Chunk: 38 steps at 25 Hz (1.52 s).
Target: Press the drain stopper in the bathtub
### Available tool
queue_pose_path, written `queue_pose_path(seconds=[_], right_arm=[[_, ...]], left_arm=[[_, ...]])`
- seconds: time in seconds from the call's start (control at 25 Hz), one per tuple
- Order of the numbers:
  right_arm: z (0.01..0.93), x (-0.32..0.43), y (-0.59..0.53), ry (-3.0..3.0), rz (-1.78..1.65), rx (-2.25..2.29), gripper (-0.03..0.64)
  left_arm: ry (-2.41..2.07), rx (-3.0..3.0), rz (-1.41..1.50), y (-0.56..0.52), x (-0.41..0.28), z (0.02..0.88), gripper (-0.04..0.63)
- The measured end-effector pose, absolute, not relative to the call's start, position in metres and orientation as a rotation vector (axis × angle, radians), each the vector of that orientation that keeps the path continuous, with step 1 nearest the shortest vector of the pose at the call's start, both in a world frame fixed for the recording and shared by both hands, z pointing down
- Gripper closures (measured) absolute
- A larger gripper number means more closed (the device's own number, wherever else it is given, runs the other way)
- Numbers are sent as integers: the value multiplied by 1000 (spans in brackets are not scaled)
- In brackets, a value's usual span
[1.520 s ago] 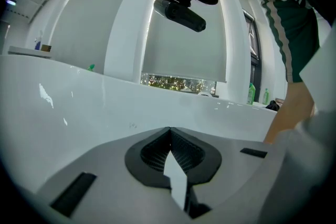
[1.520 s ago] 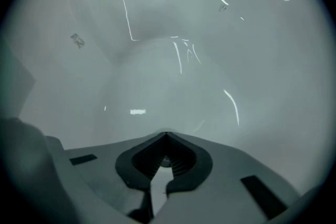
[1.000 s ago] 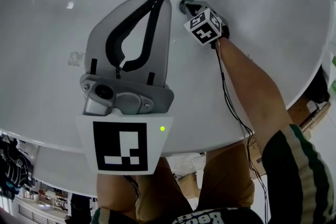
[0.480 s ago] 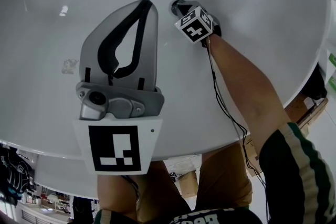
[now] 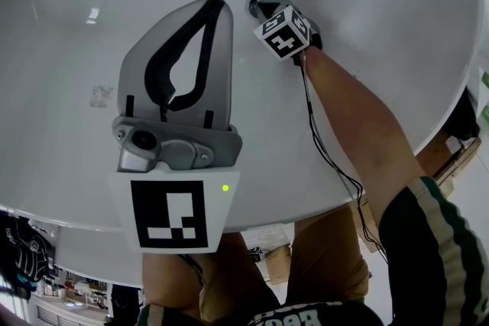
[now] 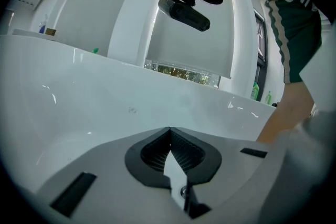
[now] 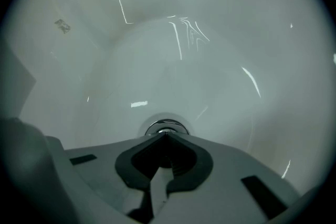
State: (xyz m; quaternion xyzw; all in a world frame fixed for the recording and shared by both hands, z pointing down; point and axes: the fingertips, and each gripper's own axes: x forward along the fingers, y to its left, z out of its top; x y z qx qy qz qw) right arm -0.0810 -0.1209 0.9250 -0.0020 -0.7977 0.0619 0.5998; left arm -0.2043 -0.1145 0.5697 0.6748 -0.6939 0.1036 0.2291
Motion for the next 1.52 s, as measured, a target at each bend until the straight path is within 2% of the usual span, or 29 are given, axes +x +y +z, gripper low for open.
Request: queue_pose_path(seconds=[1.52], right_arm=[[912, -83, -119, -1827, 140, -15, 603]], left_arm=[[-1859, 1887, 287, -116, -195, 572, 589]])
